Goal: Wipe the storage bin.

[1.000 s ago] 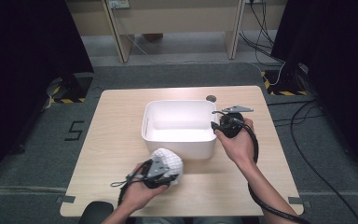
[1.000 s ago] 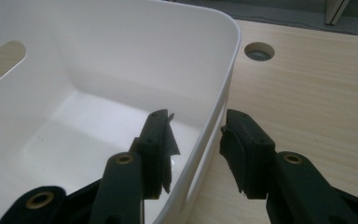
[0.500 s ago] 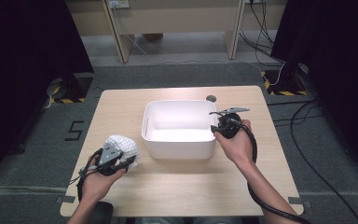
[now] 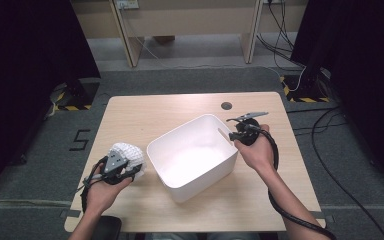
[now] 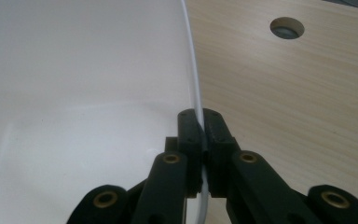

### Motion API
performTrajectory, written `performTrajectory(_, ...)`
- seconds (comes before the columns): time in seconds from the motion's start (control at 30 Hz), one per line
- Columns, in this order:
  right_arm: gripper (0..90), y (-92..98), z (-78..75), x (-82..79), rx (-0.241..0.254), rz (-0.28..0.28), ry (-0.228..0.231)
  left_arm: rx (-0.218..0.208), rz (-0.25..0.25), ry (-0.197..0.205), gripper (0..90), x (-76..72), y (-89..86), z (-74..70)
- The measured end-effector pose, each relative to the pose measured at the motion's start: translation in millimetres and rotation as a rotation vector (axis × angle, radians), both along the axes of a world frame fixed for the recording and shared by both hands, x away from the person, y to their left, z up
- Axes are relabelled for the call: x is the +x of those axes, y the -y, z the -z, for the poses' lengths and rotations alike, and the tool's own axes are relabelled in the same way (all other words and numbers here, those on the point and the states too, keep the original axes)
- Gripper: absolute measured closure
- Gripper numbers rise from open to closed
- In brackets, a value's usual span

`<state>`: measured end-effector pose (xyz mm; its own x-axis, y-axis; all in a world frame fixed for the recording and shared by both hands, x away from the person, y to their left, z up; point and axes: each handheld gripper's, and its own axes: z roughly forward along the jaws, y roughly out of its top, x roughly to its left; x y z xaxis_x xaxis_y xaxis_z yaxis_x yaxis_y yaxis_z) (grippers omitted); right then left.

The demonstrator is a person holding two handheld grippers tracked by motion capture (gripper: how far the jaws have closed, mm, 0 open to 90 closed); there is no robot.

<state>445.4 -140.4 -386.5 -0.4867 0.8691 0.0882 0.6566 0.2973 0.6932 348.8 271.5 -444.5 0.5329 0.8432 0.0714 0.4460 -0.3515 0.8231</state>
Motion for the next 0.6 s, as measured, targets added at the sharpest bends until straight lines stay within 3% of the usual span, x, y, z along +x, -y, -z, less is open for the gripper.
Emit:
performTrajectory(0.07, 78.8, 0.7, -0.6, -0.7, -0.005, -0.021, 0.004, -0.004, -0.004, -0.001, 65.1, 3.5, 0.0, 0.3)
performTrajectory(0.1, 74.2, 1.1, -1.6, -1.7, 0.016, -0.027, 0.004, -0.003, -0.004, -0.001, 65.1, 5.4, 0.2, 0.3)
performTrajectory(0.2, 71.5, 2.9, -8.5, -7.9, 0.035, -0.03, 0.026, -0.003, -0.001, 0.003, 65.1, 11.4, 1.5, 0.5)
performTrajectory(0.27, 69.9, 6.5, -13.2, -12.0, 0.049, -0.02, 0.036, 0.022, 0.003, 0.011, 65.1, 15.7, 2.2, 1.4)
performTrajectory(0.43, 75.8, 24.4, -18.1, -23.0, 0.071, 0.012, 0.045, 0.076, 0.009, 0.018, 65.2, 26.5, 0.1, 6.3)
performTrajectory(0.5, 79.4, 31.5, -19.1, -28.9, 0.088, 0.009, 0.044, 0.082, -0.001, 0.013, 65.3, 31.1, -2.3, 8.9)
performTrajectory(0.6, 84.0, 38.2, -22.0, -39.2, 0.073, 0.006, 0.051, 0.091, -0.012, 0.005, 65.5, 37.3, -4.2, 11.6)
